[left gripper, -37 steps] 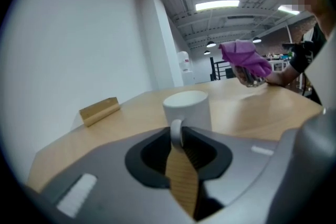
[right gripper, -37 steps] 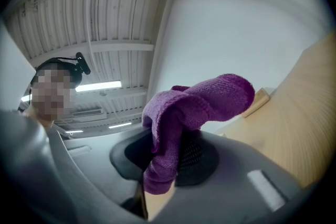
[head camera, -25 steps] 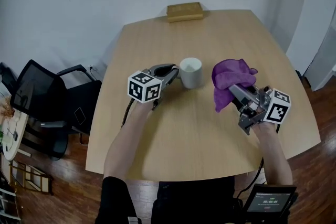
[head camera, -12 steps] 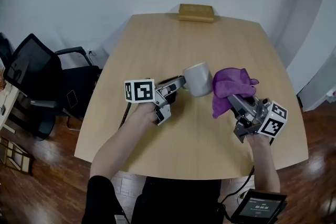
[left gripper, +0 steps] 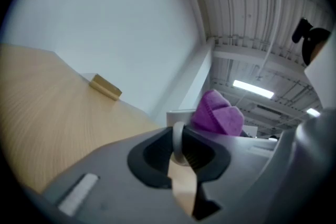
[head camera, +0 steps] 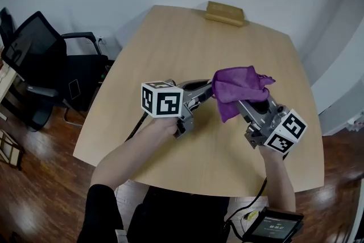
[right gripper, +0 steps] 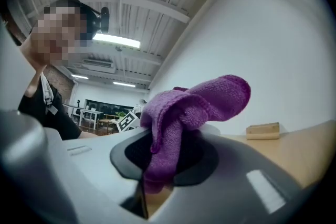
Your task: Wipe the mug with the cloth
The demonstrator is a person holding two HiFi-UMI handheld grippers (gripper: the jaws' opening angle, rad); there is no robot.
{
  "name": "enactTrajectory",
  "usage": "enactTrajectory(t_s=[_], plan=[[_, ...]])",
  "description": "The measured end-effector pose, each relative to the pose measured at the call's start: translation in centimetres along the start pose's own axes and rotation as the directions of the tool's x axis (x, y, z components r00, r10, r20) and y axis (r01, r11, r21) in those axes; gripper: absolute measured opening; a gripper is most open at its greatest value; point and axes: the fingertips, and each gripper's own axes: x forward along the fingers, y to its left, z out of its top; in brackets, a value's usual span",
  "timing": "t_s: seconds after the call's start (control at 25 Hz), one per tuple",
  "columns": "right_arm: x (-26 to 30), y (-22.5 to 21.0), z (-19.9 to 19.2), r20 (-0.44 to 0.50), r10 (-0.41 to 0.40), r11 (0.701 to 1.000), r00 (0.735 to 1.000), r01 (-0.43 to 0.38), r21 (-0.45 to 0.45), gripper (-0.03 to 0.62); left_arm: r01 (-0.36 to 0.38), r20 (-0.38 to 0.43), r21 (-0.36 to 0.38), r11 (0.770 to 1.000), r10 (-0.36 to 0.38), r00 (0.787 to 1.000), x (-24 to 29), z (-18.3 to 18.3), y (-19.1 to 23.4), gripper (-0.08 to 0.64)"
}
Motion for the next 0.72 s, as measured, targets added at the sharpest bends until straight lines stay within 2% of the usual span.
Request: enactTrajectory(t_s=[0.08, 0.16, 0.28, 0.4, 0.52, 0.64, 0.72], plan=[[-0.2, -0.4, 0.0, 0.002, -0.016, 1.000, 1.000, 0.016, -0.002, 0.078, -0.004, 0.006, 0.002, 1.000, 0.004, 1.000, -0.2, 0.2, 0.2, 0.064], [-0.7, -1.2, 0.0, -0.009, -0.075, 0.997, 0.997, 0.074, -0.037, 0.078, -0.033, 0.010, -0.003, 0.999, 0.033, 0.999, -0.5, 0.1, 0.6, 0.064], [-1.1, -2.0, 0.7, -0.028, -0.179, 0.971, 0.983, 0.172, -0.164, 0.078, -0.105, 0.008, 0.004, 0.994, 0.105, 0.994, -0.8, -0.2, 1.5, 0.064], [0.7, -0.3, 1.3, -0.060, -0.173, 0.928, 0.983, 0.143, -0.344, 0.078, -0.163, 0.000, 0.033, 0.986, 0.164, 0.987, -0.9, -0.4, 2.1, 0.064], [3.2, 0.7, -0.3, -0.150, -0.188, 0.865, 0.971, 0.092, -0.493, 0.078, -0.185, -0.004, 0.070, 0.980, 0.186, 0.983, -1.0, -0.7, 1.9, 0.064], [3.9, 0.6, -1.9, -0.200, -0.244, 0.818, 0.949, 0.090, -0.568, 0.077, -0.197, 0.005, 0.106, 0.975, 0.197, 0.980, -1.0, -0.6, 1.4, 0.064], [3.7, 0.6, -2.6, -0.212, -0.256, 0.799, 0.943, 0.083, -0.596, 0.077, -0.201, 0.013, 0.107, 0.974, 0.200, 0.980, -1.0, -0.5, 1.3, 0.064]])
